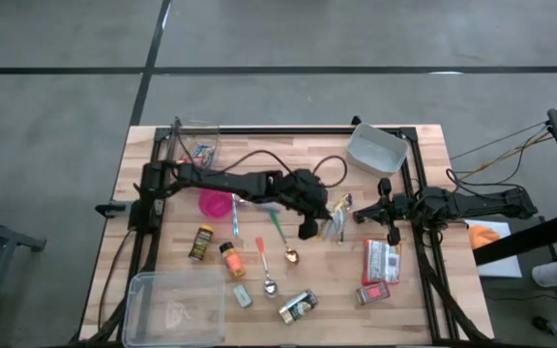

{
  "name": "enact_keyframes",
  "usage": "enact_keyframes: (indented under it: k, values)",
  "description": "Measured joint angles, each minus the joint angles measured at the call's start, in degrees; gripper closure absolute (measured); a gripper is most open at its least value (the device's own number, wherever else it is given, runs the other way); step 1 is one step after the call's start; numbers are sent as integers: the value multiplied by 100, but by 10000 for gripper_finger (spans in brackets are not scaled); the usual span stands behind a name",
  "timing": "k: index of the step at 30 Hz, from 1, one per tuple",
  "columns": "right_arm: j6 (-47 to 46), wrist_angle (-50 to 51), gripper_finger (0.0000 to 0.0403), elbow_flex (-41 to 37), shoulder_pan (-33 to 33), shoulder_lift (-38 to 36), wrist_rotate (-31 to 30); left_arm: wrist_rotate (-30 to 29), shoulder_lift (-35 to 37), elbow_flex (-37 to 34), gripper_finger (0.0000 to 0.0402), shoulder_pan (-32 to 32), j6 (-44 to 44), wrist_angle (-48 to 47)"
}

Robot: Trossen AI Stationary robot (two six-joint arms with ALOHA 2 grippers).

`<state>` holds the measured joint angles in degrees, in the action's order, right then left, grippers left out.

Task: Pick & Place Food Item
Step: Put the yellow noodle pack into the clear bin

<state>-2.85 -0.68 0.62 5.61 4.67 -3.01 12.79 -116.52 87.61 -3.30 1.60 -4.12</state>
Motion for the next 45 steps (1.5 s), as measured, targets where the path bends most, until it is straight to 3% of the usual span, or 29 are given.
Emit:
enact_keyframes:
  k: [16,23,30,36,45]
  values:
    - [1,0,393,0,0,-1,0,-1731,1565,2,398,-597,281,-1561]
    - [0,-1,393,1,0,-2,0,-2857,2290,11,398,-821,1193,-2404]
    - [2,-1,393,0,0,0,0,-3885,2937,11,398,-1069,2024,-3826]
    - [2,-3,393,0,-2,0,0,-4745,3285,11,398,-1475,3283,-5172]
    - [0,-1,393,0,-1,0,0,-5033,3556,11,398,-2525,3727,-6392]
